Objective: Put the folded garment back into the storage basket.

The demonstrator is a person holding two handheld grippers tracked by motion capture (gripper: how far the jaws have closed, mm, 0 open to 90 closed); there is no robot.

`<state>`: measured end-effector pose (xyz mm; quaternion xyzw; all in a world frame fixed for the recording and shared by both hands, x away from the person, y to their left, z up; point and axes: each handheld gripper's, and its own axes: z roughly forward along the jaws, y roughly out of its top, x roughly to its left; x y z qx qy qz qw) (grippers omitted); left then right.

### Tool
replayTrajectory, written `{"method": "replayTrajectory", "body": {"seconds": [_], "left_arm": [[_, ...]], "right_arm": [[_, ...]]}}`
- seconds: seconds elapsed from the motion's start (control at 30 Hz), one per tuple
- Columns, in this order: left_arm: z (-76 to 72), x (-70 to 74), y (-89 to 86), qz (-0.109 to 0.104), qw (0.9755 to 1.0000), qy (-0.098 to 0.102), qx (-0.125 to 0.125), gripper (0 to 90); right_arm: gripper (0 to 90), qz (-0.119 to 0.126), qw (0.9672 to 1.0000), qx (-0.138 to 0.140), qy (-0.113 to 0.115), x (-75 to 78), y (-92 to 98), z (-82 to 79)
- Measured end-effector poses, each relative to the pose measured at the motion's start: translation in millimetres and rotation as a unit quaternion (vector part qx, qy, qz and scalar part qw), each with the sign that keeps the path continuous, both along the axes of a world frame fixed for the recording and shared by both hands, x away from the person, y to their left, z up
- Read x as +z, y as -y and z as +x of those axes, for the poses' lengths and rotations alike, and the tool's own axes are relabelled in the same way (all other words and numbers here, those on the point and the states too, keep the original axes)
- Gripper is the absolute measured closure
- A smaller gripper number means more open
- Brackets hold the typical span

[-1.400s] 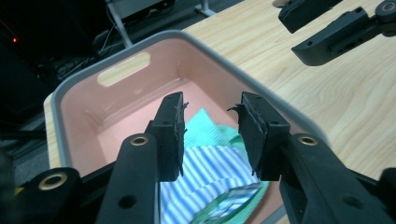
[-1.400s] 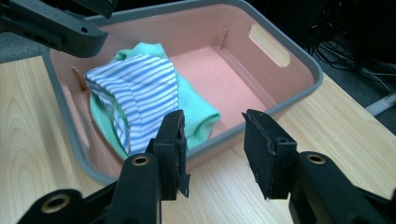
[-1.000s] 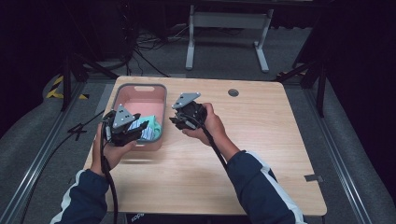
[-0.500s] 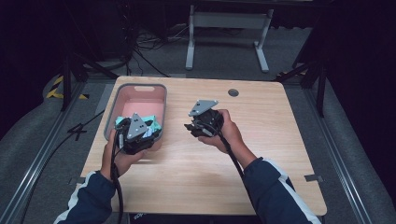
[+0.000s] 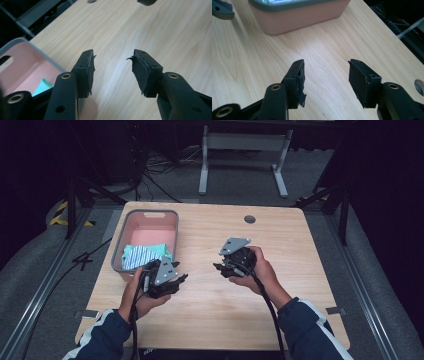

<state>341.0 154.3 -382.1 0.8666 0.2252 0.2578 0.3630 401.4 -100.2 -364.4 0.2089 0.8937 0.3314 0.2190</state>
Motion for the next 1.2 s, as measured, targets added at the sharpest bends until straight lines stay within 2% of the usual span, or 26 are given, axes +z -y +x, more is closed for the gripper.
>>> {"method": "replayTrajectory", "body": {"seconds": [0.23,0.27,0.57,0.87,1.03,1.2], "left_arm": [[-6.9,-10.7,19.0,0.022,0.9993,-0.010,-0.030,50.3],[-7.8,-12.7,21.9,0.022,0.9990,-0.016,-0.036,49.5],[-12.6,-28.6,39.0,0.035,0.9959,-0.031,-0.078,45.7],[-14.5,-41.0,48.1,0.044,0.9930,-0.051,-0.097,42.7],[-15.8,-51.2,52.7,0.059,0.9900,-0.067,-0.109,41.2],[-17.3,-59.2,55.3,0.061,0.9883,-0.077,-0.116,39.8]], "right_arm": [[45.3,-0.008,0.9999,-0.009,0.004,-9.0,17.4,-7.5],[45.2,-0.008,0.9999,-0.010,0.003,-10.8,20.6,-8.4],[42.1,-0.014,0.9996,-0.024,-0.007,-31.0,49.8,-19.9],[39.3,-0.013,0.9992,-0.034,-0.014,-47.2,73.7,-29.4],[38.0,0.000,0.9991,-0.041,-0.010,-53.8,87.8,-35.8],[37.3,0.010,0.9987,-0.048,-0.012,-61.2,101.4,-41.5]]}}
